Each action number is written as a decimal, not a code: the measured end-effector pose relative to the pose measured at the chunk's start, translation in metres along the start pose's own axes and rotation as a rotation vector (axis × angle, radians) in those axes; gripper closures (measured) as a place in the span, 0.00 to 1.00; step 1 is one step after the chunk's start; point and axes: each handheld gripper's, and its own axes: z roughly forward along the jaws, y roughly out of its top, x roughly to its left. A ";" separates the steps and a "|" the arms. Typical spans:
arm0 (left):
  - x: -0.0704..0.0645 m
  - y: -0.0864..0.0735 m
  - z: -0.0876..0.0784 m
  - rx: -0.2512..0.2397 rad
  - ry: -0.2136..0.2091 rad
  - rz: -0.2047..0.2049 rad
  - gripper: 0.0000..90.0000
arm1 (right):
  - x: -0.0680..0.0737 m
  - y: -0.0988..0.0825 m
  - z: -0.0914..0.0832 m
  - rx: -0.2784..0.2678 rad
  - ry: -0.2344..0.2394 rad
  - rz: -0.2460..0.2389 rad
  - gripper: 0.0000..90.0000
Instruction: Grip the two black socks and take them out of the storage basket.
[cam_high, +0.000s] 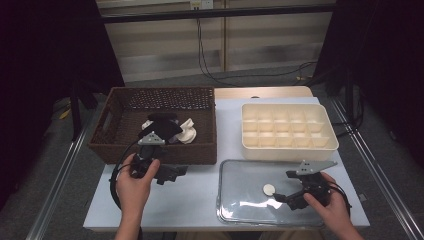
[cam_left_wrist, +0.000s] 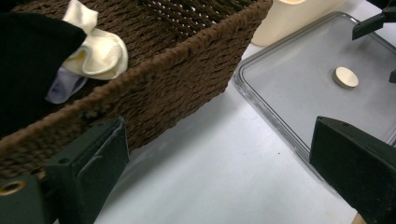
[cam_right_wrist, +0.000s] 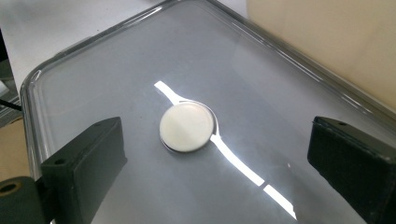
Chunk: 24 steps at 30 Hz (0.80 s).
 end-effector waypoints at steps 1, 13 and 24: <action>0.000 0.000 -0.001 -0.008 0.004 -0.011 0.05 | 0.001 0.001 0.002 0.001 0.001 -0.003 0.04; 0.009 0.019 -0.020 -0.016 0.024 0.000 0.05 | 0.011 0.013 0.020 0.007 0.049 -0.025 0.04; 0.027 0.035 -0.023 -0.010 0.050 -0.017 0.05 | 0.022 0.014 0.032 0.027 0.083 -0.059 0.04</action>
